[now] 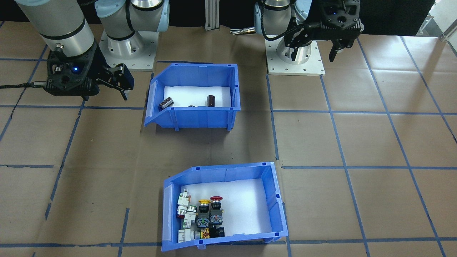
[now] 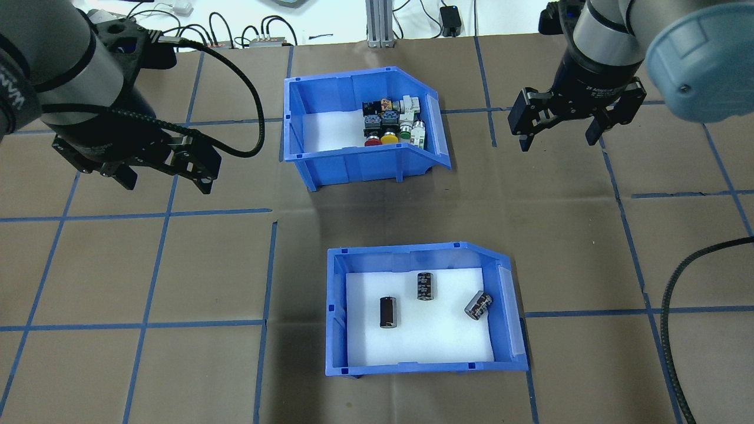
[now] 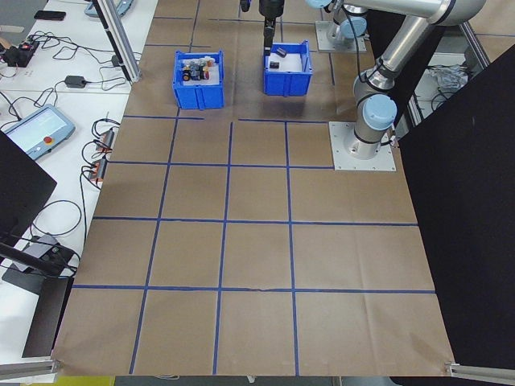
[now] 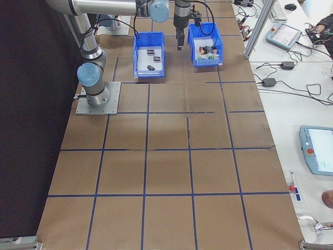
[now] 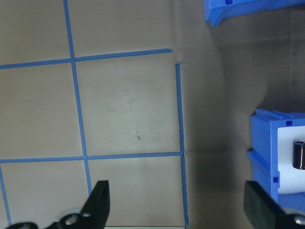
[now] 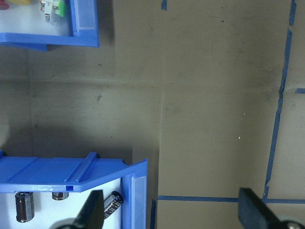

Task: Place battery box in front

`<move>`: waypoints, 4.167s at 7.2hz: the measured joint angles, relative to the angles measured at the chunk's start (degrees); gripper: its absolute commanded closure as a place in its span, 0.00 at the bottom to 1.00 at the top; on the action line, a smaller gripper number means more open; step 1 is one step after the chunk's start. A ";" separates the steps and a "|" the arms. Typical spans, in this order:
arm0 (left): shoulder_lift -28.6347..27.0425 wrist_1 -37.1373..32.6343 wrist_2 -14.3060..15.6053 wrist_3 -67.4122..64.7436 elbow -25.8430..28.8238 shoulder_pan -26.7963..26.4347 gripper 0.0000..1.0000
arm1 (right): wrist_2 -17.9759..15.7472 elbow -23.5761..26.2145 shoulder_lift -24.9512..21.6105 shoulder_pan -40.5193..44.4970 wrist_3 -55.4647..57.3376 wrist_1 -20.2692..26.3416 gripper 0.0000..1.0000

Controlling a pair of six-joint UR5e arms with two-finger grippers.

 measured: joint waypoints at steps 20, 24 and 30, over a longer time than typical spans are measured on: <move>2.61 1.08 -7.58 -52.63 -9.35 -1.06 0.00 | 0.05 -19.09 17.06 11.65 -25.15 0.16 0.00; 4.33 7.57 -8.69 -92.29 -18.24 -12.54 0.00 | -0.01 -29.47 26.63 20.79 -42.47 -0.42 0.00; 3.57 26.36 -17.78 -119.89 -31.82 -22.71 0.01 | -0.26 -31.93 36.52 26.97 -62.34 -1.52 0.00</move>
